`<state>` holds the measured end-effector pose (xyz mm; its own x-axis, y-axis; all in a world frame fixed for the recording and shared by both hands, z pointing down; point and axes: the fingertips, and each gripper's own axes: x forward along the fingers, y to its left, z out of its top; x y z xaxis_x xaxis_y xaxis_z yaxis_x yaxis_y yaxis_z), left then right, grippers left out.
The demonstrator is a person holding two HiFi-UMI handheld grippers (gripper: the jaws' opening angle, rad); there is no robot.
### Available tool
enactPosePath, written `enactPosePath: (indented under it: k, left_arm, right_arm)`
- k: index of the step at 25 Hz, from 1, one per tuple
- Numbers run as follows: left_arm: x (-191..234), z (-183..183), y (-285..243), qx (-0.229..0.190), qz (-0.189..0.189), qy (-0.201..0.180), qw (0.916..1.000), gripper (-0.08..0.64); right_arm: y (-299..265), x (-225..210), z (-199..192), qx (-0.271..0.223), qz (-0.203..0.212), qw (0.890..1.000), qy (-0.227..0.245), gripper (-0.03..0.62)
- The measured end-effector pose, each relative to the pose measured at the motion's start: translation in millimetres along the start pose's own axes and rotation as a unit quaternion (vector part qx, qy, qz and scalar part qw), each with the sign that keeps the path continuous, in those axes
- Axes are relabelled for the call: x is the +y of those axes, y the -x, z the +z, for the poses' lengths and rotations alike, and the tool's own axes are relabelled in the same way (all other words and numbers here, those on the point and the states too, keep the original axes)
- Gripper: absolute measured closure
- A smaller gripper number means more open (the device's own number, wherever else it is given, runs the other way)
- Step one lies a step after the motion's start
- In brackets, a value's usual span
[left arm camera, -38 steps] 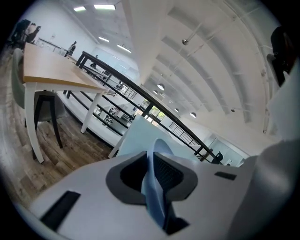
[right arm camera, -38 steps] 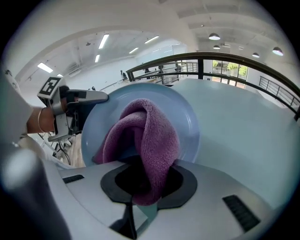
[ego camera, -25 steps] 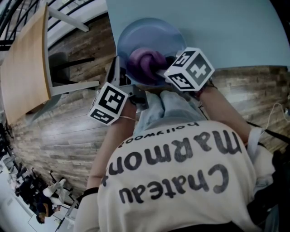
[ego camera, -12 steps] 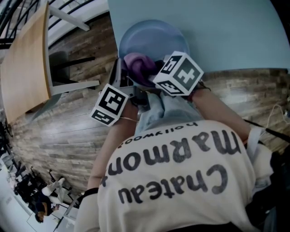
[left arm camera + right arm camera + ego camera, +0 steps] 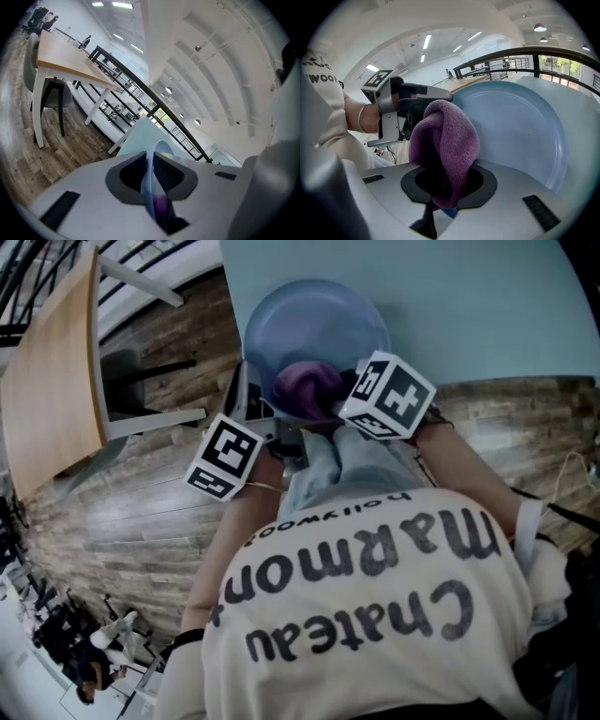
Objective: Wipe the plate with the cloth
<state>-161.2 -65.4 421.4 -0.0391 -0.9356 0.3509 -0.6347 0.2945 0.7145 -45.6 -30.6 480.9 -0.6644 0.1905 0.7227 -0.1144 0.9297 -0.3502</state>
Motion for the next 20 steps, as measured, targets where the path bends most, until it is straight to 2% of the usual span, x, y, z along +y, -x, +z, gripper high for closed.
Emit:
enactPosePath:
  k: [8,20]
  left_arm:
    - [0,0,0,0.001,-0.002,-0.001,1.0,0.515]
    - [2,4,1,-0.005,0.007,-0.007,0.9999,0.517]
  right_arm:
    - [8,-12,-21,0.026,-0.014,1.0,0.007,0.505]
    - [27,-52,-40,0.065,-0.079,0.995,0.019,0.503]
